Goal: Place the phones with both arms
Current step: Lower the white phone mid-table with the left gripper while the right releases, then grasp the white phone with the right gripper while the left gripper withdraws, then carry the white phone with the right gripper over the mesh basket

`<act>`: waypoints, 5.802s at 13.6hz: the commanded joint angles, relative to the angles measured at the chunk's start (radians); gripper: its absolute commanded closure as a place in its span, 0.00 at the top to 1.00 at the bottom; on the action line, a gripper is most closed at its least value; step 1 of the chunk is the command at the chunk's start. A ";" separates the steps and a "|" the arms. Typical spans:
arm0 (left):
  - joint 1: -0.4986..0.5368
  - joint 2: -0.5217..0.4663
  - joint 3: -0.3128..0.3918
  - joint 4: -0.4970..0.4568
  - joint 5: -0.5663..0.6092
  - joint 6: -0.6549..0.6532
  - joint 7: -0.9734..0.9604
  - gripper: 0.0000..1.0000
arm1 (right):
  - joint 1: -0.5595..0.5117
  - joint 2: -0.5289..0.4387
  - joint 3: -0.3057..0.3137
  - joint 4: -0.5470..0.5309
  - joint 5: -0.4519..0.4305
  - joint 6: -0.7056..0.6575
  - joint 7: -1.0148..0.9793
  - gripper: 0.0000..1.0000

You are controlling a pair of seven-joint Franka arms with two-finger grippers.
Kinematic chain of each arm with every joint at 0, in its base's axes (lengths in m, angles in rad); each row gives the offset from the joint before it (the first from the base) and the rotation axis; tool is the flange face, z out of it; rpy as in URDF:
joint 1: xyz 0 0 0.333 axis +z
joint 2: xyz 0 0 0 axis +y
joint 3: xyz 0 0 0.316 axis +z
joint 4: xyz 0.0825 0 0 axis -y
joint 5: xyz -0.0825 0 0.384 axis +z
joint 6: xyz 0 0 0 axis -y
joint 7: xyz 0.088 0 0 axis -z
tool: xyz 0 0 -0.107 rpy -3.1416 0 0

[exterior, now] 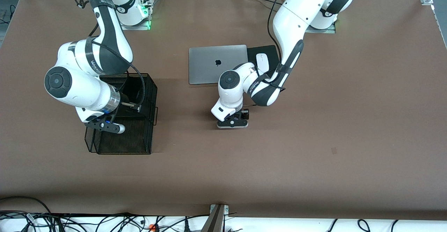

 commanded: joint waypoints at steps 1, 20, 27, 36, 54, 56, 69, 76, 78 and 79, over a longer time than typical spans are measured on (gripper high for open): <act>-0.023 0.058 0.011 0.081 0.013 -0.016 -0.068 0.04 | 0.002 0.008 -0.002 0.027 0.007 -0.024 0.007 0.99; 0.308 -0.318 0.002 -0.139 -0.100 -0.454 0.524 1.00 | 0.258 0.342 0.007 0.369 0.000 0.137 0.151 1.00; 0.555 -0.525 0.005 -0.253 -0.100 -0.481 0.825 1.00 | 0.394 0.537 0.007 0.374 -0.003 0.562 0.090 1.00; 0.635 -0.738 0.005 -0.239 -0.120 -0.633 0.832 1.00 | 0.428 0.626 0.008 0.374 -0.001 0.743 -0.062 1.00; 0.674 -0.943 0.019 -0.253 -0.309 -0.776 0.969 1.00 | 0.462 0.681 0.016 0.334 0.011 0.848 -0.044 0.98; 0.681 -0.947 0.012 -0.250 -0.295 -0.802 0.980 1.00 | 0.461 0.677 0.016 0.334 0.014 0.846 -0.045 0.50; 0.680 -0.936 0.008 -0.235 -0.246 -0.834 1.004 1.00 | 0.421 0.415 -0.137 0.337 0.014 0.334 -0.057 0.20; 0.683 -0.942 0.005 -0.236 -0.240 -0.852 1.017 1.00 | 0.201 0.264 -0.240 0.305 0.003 0.068 -0.218 0.21; 0.682 -0.947 0.002 -0.235 -0.240 -0.863 1.017 1.00 | 0.156 0.265 -0.275 0.268 0.013 0.085 -0.322 0.21; 0.682 -0.949 0.002 -0.235 -0.240 -0.868 1.017 1.00 | 0.119 0.267 -0.274 0.262 0.016 0.094 -0.345 0.21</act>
